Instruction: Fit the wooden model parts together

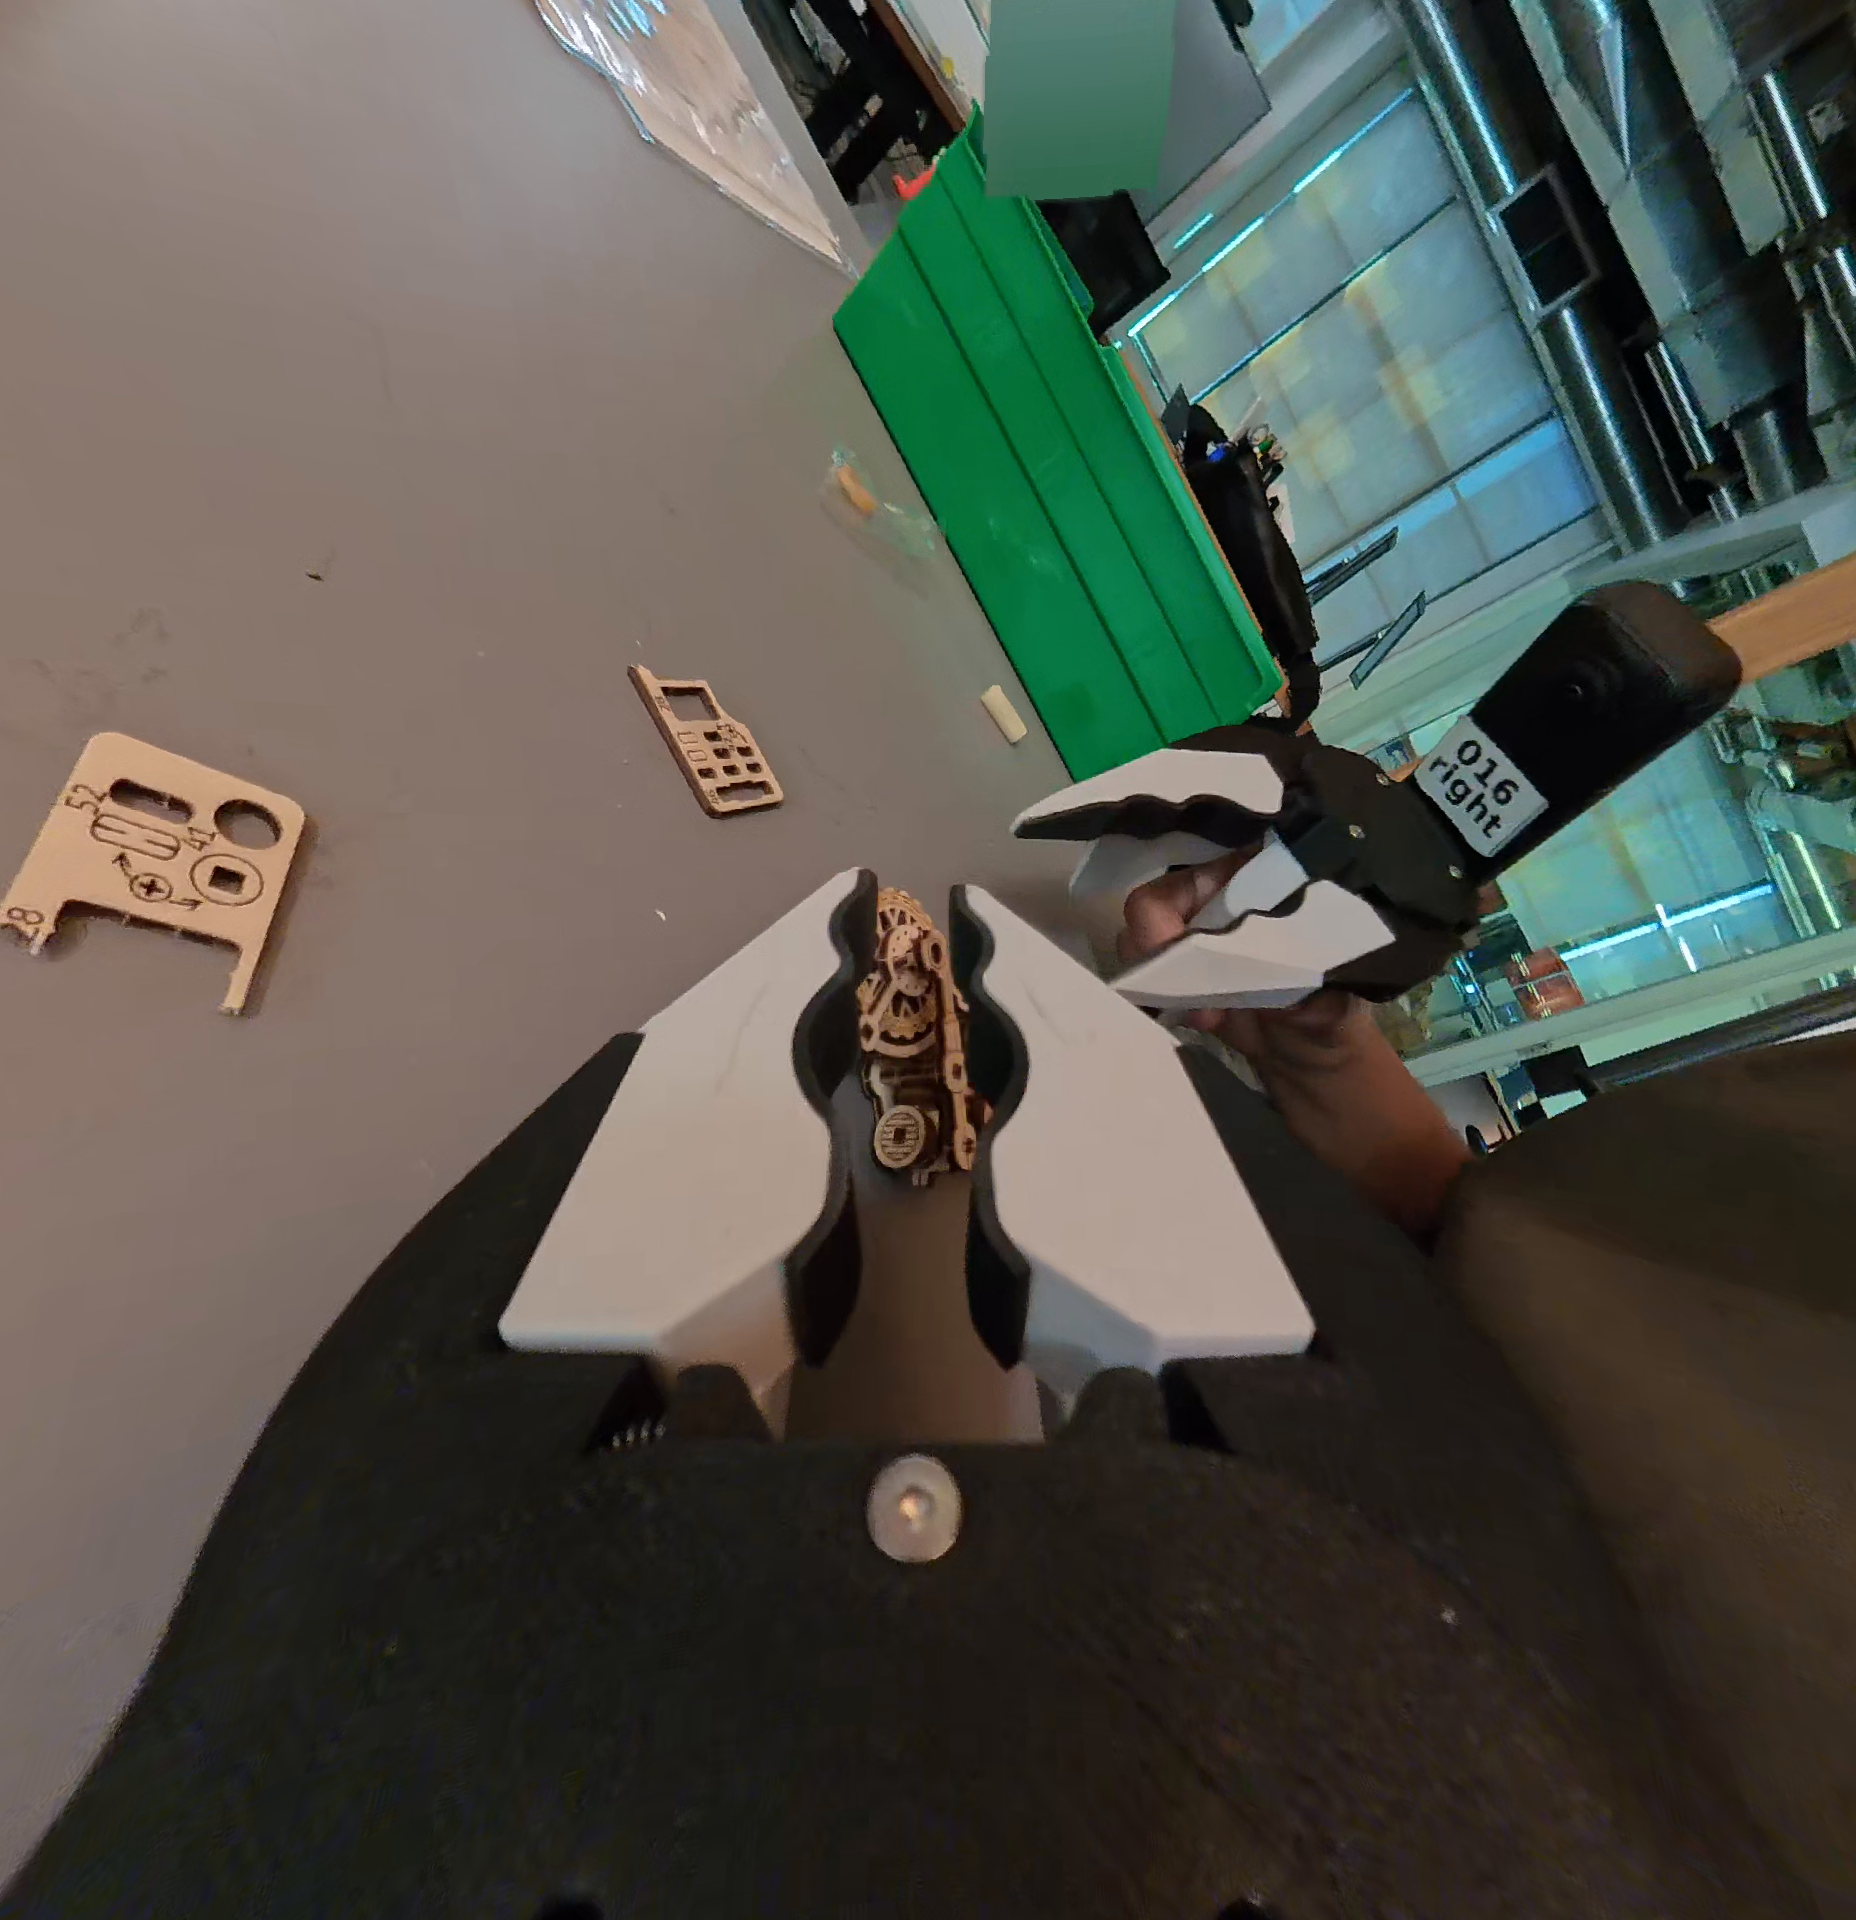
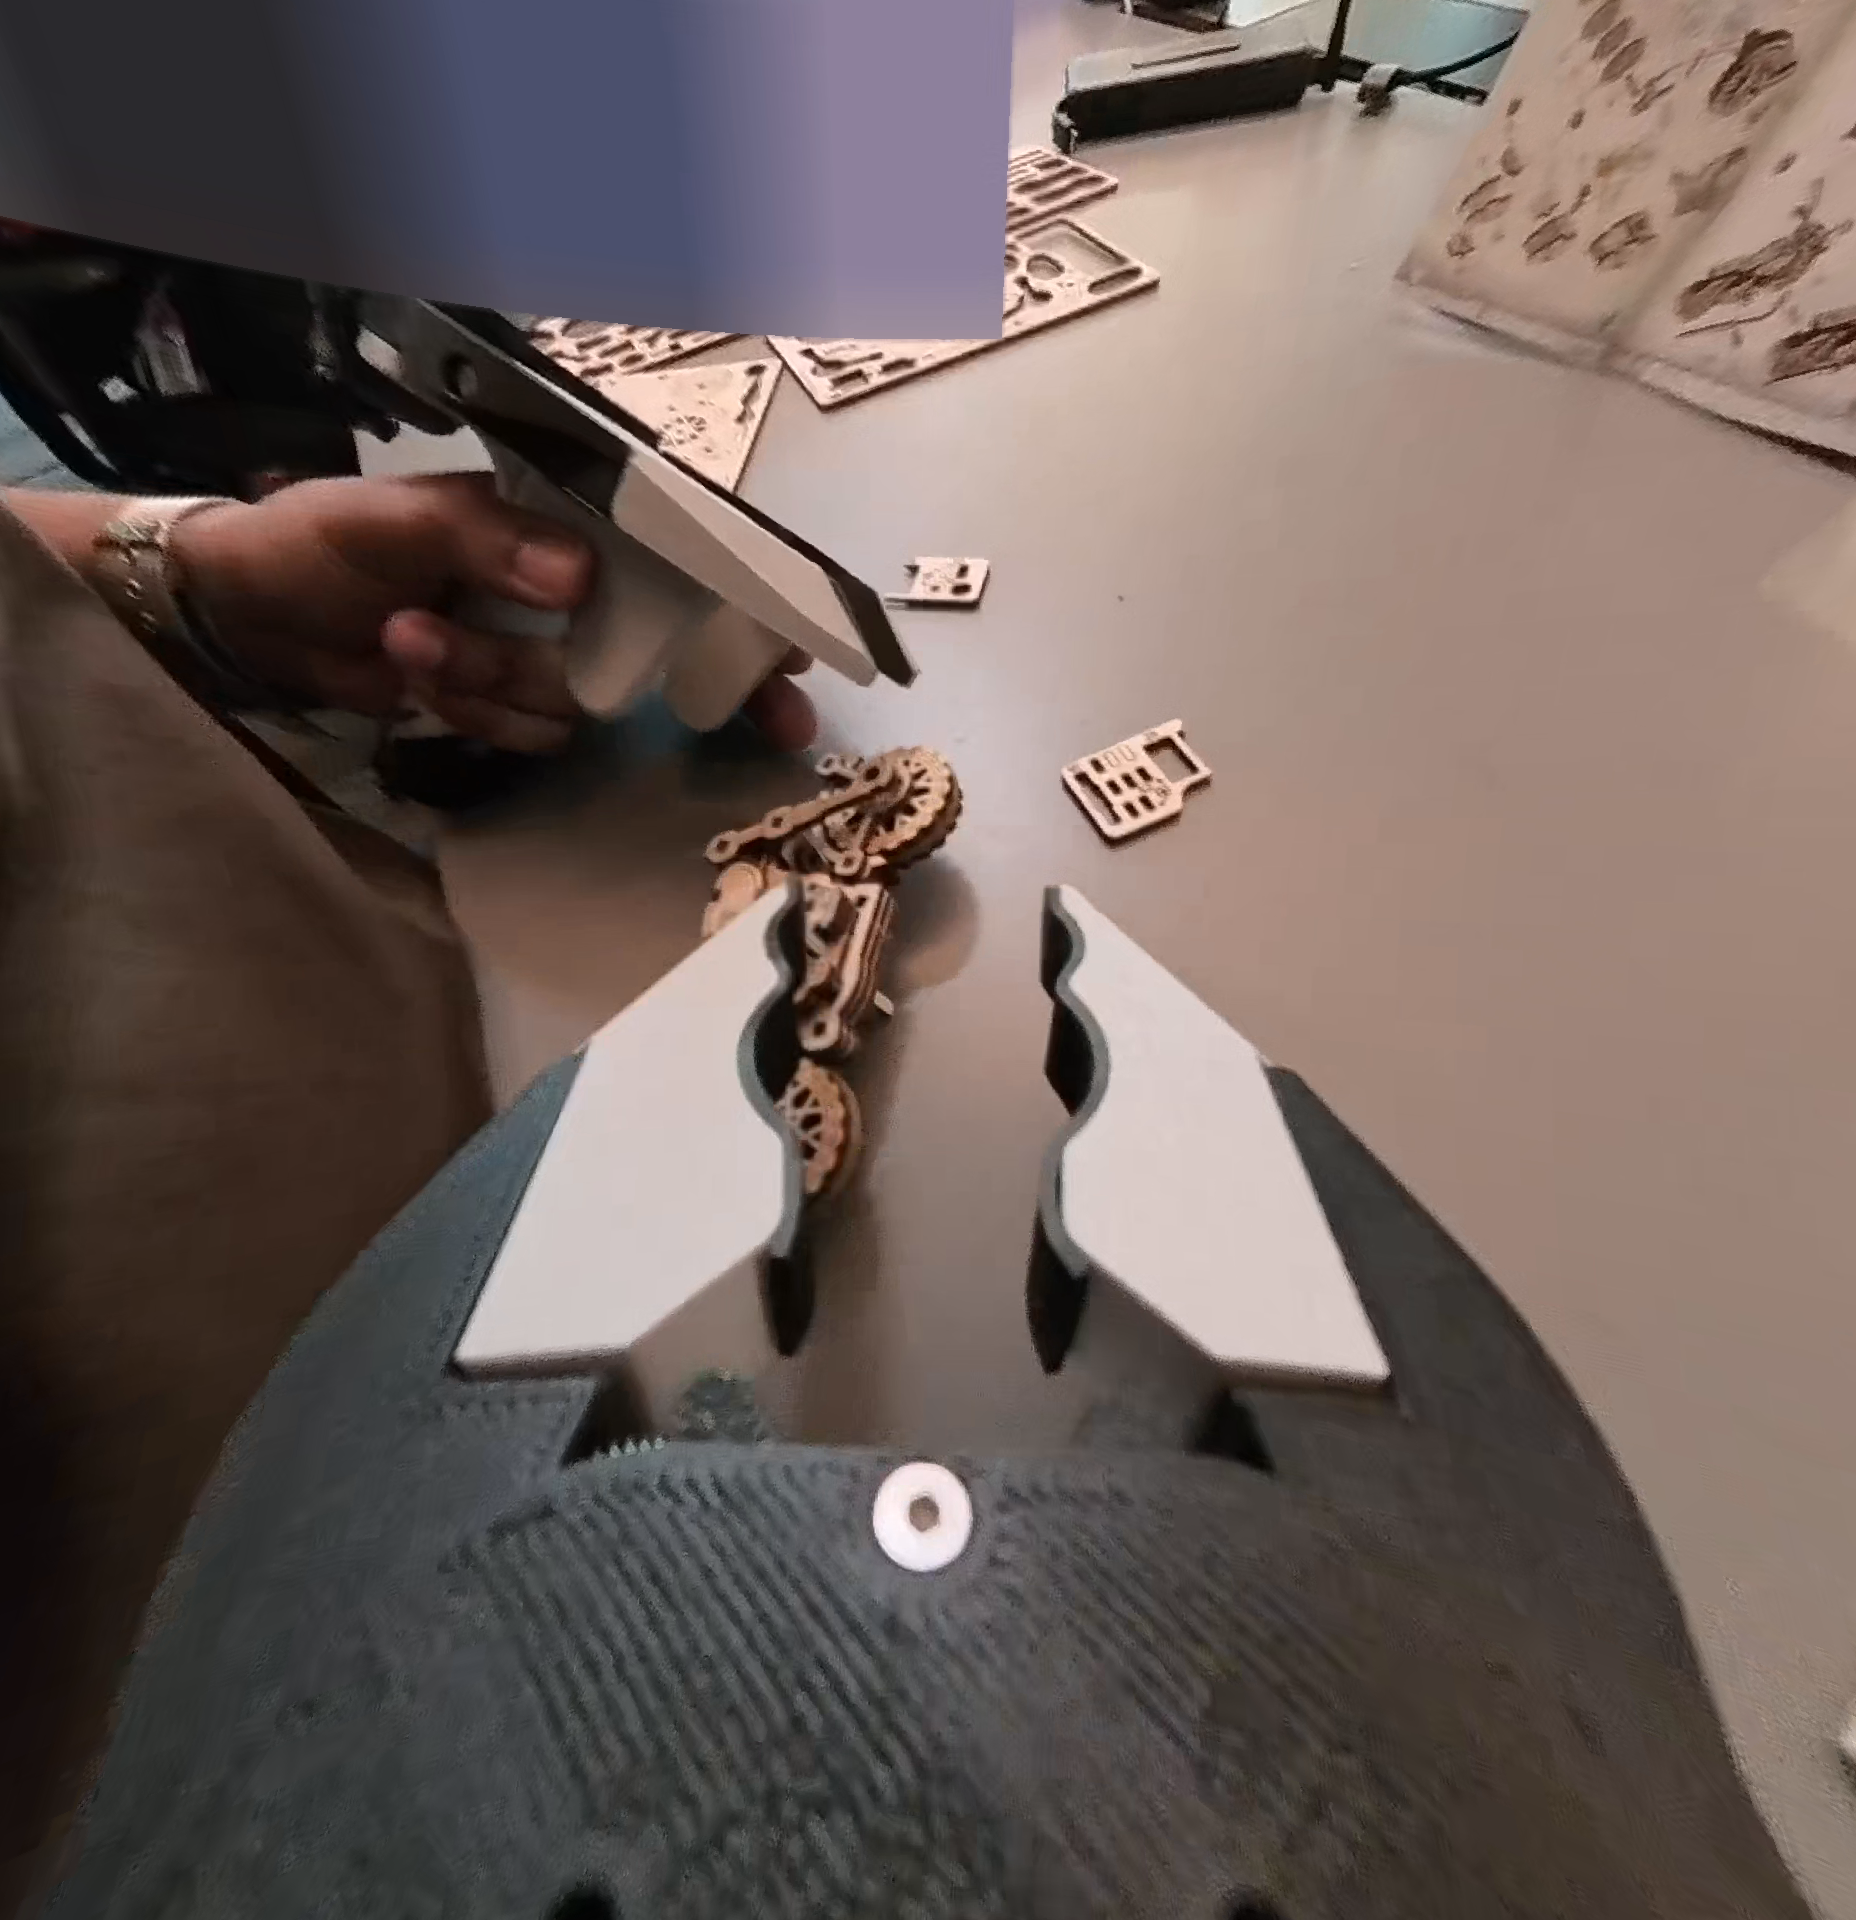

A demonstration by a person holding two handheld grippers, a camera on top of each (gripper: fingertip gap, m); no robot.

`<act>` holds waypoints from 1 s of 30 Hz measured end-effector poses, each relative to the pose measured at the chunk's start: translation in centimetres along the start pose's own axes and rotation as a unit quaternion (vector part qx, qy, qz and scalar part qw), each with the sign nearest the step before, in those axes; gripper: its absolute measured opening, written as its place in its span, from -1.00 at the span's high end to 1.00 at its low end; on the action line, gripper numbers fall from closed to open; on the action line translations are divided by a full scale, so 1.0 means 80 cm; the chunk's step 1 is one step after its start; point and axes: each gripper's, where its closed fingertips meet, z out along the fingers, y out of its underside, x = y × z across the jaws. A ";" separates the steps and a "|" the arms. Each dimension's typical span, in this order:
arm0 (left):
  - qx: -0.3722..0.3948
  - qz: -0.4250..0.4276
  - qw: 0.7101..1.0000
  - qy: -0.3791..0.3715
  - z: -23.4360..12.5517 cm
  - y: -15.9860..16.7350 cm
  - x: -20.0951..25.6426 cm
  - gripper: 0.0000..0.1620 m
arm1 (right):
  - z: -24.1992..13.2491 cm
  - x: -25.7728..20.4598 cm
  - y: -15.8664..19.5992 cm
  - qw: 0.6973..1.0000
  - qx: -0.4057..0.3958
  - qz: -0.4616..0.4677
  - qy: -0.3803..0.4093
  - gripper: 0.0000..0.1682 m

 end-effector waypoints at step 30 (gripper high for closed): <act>0.095 0.009 0.995 0.032 -0.025 -0.037 0.014 0.41 | 0.015 -0.028 0.036 0.992 -0.076 -0.025 0.098 0.48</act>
